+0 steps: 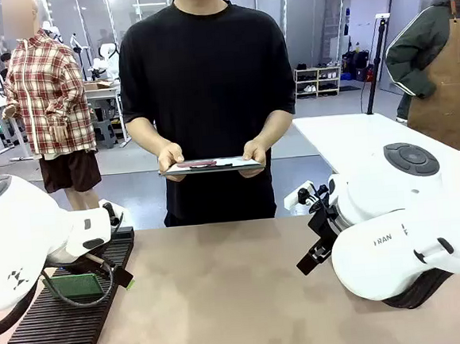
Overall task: Inspect the PCB.
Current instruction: Pick up the Blank PCB and present it to the human.
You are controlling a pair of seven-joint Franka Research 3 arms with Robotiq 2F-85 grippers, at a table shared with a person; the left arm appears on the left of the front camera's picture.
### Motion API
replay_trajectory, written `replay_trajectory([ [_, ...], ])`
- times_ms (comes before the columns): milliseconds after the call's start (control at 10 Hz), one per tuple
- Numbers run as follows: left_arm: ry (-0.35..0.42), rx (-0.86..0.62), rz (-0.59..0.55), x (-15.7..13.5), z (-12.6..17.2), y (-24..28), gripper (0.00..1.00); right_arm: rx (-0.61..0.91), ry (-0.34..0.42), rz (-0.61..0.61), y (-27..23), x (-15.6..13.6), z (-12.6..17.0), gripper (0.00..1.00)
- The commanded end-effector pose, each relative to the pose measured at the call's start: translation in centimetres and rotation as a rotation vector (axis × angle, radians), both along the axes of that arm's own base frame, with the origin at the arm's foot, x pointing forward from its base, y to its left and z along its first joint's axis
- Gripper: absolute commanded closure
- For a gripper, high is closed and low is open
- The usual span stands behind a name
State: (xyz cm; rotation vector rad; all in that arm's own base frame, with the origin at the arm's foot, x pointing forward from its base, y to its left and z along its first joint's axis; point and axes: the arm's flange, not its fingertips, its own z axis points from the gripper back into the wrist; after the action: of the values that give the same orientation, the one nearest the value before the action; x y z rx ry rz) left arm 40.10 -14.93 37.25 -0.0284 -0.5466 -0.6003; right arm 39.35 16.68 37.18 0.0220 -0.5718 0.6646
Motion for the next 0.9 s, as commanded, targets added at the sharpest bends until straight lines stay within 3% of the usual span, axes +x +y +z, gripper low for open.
replay_trajectory([
  [0, 0.0, 0.0, 0.0, -0.01, 0.0, -0.02, 0.0, 0.0, 0.0, 0.0, 0.0, 0.0, 0.0, 0.0],
  [800, 0.0, 0.0, -0.001, -0.01, 0.0, -0.03, 0.0, -0.001, -0.001, 0.001, 0.01, 0.0, 0.0, 0.0],
])
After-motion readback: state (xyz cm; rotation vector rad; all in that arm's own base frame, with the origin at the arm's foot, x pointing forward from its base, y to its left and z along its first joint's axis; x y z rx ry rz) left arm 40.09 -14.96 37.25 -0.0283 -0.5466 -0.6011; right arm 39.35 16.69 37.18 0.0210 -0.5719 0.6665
